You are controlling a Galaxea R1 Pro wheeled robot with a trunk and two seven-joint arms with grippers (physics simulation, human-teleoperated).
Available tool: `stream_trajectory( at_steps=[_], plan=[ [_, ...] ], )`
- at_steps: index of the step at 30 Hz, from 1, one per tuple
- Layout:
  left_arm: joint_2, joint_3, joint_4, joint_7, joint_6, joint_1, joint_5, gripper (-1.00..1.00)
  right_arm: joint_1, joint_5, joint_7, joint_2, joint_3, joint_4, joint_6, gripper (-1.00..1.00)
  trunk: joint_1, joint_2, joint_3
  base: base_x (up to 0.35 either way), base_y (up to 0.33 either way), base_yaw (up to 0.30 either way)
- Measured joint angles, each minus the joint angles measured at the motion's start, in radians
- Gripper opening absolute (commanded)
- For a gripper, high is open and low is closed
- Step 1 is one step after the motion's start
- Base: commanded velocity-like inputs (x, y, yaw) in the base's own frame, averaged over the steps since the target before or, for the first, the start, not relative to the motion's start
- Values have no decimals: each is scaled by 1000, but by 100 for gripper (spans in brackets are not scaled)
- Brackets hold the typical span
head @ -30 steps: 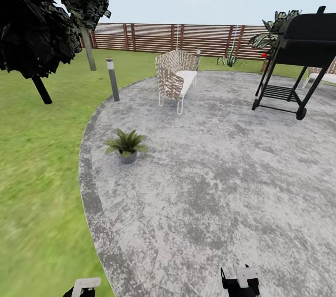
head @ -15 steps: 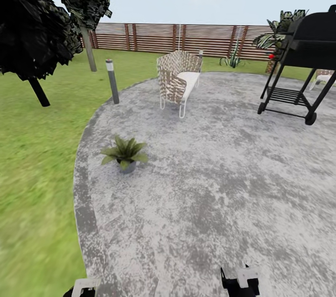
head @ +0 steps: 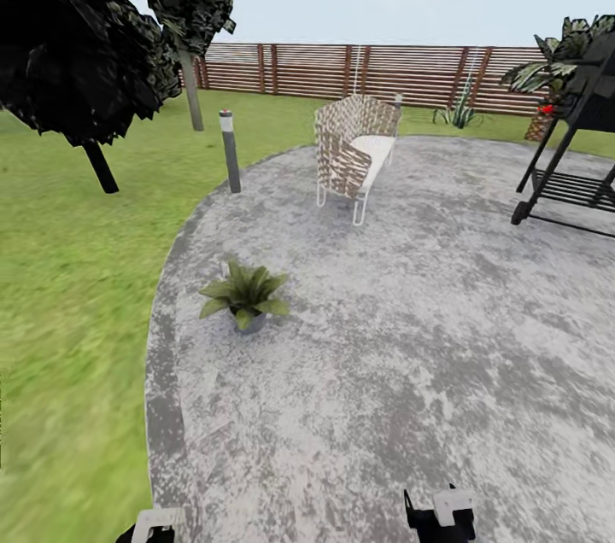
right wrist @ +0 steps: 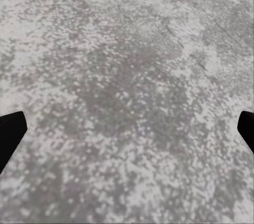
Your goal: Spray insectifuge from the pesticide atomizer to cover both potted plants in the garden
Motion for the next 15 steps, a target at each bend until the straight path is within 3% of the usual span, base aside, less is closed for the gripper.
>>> stream_trajectory(
  at_steps=[15],
  plan=[
    [0, 0, 0, 0, 0, 0, 1, -100, 0, 0, 0, 0, 0, 0, 0, 100, 0, 0, 0, 333, -91, 11]
  ],
)
